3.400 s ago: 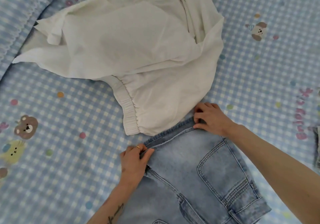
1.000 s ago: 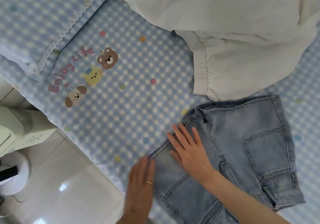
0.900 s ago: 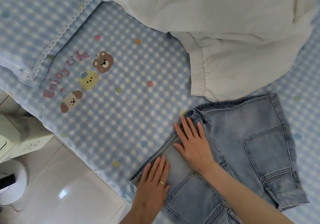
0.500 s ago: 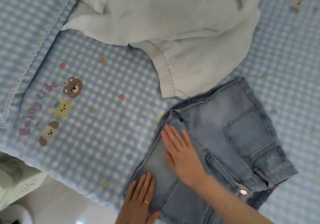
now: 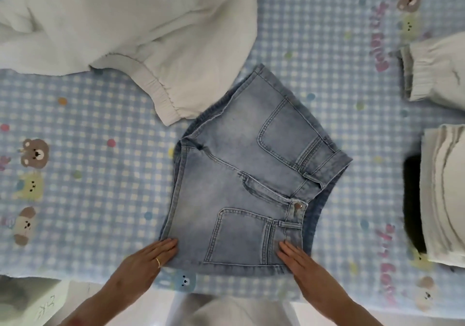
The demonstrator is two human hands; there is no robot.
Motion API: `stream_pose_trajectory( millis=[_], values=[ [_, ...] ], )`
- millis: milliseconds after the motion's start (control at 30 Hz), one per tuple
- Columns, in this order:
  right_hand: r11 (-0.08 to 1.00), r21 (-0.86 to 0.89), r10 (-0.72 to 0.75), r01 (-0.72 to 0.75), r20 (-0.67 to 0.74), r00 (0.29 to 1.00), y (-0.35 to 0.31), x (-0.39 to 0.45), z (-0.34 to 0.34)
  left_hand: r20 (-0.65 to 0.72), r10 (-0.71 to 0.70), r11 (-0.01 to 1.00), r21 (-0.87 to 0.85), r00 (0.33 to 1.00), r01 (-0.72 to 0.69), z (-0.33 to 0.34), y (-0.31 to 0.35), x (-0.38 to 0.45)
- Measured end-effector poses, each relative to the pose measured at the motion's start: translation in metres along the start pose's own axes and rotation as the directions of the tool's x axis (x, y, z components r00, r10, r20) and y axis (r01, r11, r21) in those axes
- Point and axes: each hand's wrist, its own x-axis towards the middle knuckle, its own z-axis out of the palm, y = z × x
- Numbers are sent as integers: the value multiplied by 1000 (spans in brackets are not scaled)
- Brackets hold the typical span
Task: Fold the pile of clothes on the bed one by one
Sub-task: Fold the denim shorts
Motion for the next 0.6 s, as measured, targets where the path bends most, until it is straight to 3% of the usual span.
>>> stream_pose_trajectory(
  millis=[100,200,300,400,467,600],
  values=[
    [960,277,-37,47,-40,998,2,-21,0,-11,11,978,-210,1000,-13,-24,4,-12],
    [779,618,179,-107,-55,982,6,-25,-27,36,-293,760,-598,955,256,-56,4,-4],
    [621,779,447,-86,-262,855,21,-12,-63,-74,-494,603,-747,866,280,-96,-3,48],
    [461,887,621,8,-329,711,38,12,-94,-256,-549,595,-789,796,156,-139,-9,130],
    [403,914,687,46,-335,645,51,28,-108,-289,-536,627,-766,794,145,-157,-15,185],
    [408,913,756,11,-344,557,80,45,-121,-310,-486,719,-673,817,172,-171,-28,271]
  ],
)
